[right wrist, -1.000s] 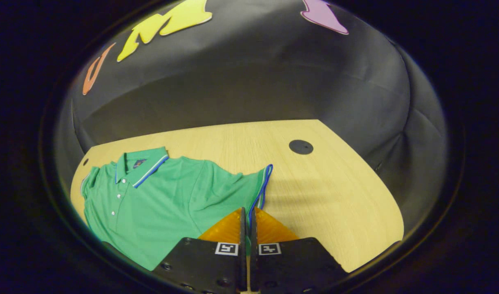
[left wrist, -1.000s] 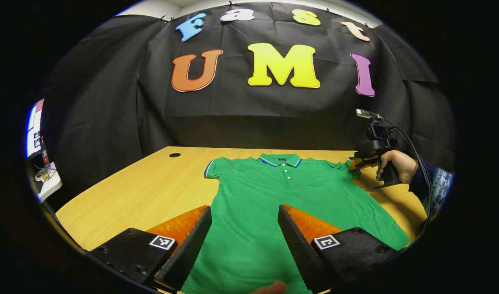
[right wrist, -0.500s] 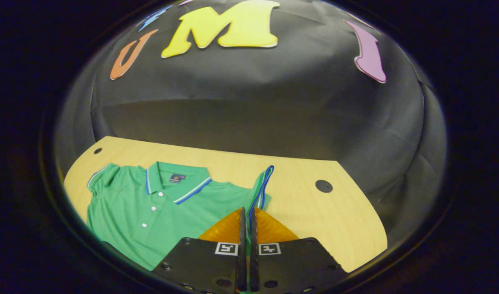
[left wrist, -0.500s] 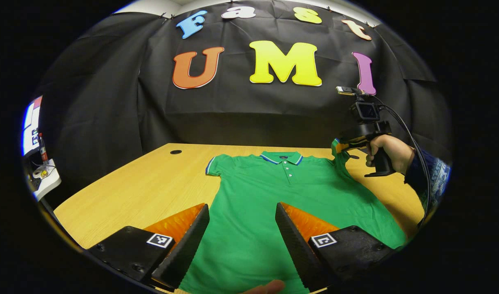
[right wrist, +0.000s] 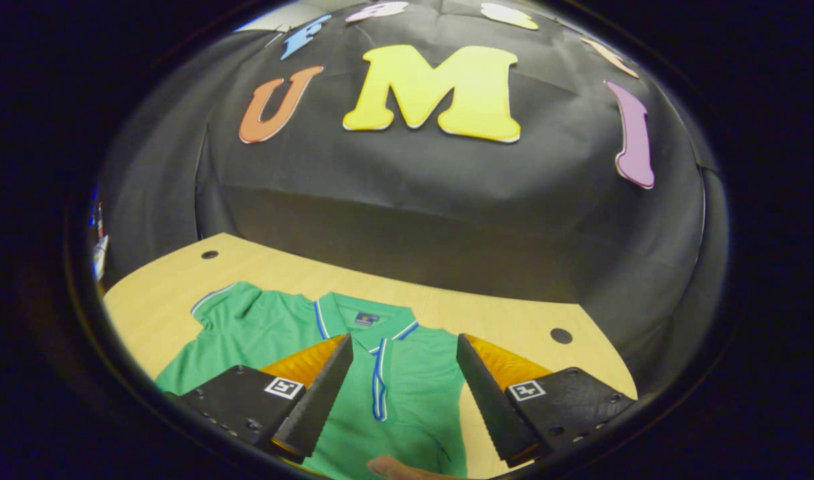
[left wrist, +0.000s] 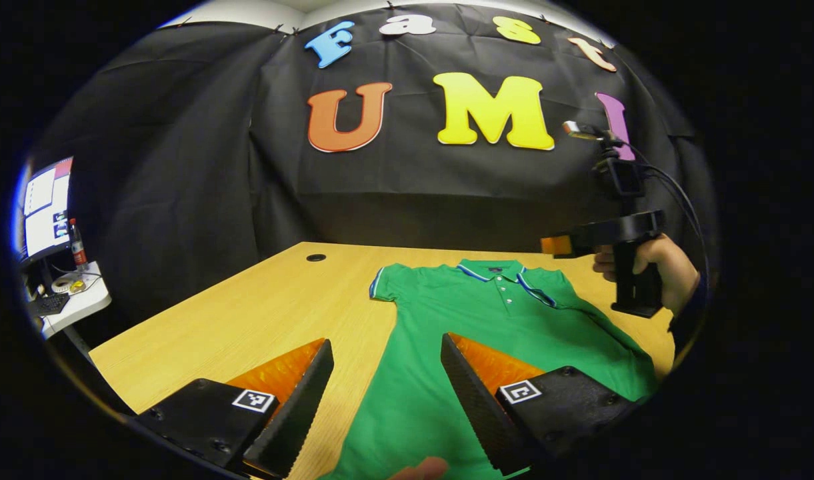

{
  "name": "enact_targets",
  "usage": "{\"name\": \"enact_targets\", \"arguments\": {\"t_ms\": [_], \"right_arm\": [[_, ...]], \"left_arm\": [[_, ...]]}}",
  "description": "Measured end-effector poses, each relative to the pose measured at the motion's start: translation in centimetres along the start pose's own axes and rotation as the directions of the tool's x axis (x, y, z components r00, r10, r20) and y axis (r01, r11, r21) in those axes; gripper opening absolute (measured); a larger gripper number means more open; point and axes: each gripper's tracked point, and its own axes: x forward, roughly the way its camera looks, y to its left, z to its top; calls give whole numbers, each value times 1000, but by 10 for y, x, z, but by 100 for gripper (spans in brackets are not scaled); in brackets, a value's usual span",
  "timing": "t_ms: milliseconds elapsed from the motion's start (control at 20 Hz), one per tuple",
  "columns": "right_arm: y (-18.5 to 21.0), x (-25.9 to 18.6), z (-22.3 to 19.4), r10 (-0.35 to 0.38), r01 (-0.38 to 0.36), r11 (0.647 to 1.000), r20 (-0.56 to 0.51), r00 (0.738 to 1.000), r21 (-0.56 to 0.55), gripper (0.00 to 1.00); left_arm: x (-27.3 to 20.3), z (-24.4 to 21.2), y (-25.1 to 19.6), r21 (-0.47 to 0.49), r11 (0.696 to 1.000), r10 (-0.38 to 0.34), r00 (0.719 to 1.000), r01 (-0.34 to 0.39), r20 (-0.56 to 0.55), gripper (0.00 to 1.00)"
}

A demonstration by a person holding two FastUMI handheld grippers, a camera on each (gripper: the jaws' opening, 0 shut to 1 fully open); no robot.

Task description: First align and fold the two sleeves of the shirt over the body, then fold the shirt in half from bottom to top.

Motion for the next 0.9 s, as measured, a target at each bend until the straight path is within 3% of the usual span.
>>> {"name": "enact_targets", "arguments": {"t_ms": [200,400,500,600,700,900], "right_arm": [[-34,-51,-6,-63,62,997,30,998,47,95],[-52,-125,-6,-68,57,993,101,993,105,95],[-62,-161,-9,-80,70,995,147,986,73,95],[-76,-201,-23,-140,133,990,170,975,50,95],[-76,-230,-33,-156,153,988,225,962,33,95],[-68,-265,-56,-101,93,995,247,964,41,95]], "left_arm": [[33,31,5,3,1000,22,1000,-22,4,100],[88,53,-1,-13,1000,6,999,-6,-36,100],[117,63,-3,-44,999,-15,999,13,-45,100],[149,63,-11,-77,996,-43,995,36,-92,100],[181,66,-3,-49,999,-22,991,16,-134,100],[238,63,1,-103,995,-24,978,3,-207,100]]}}
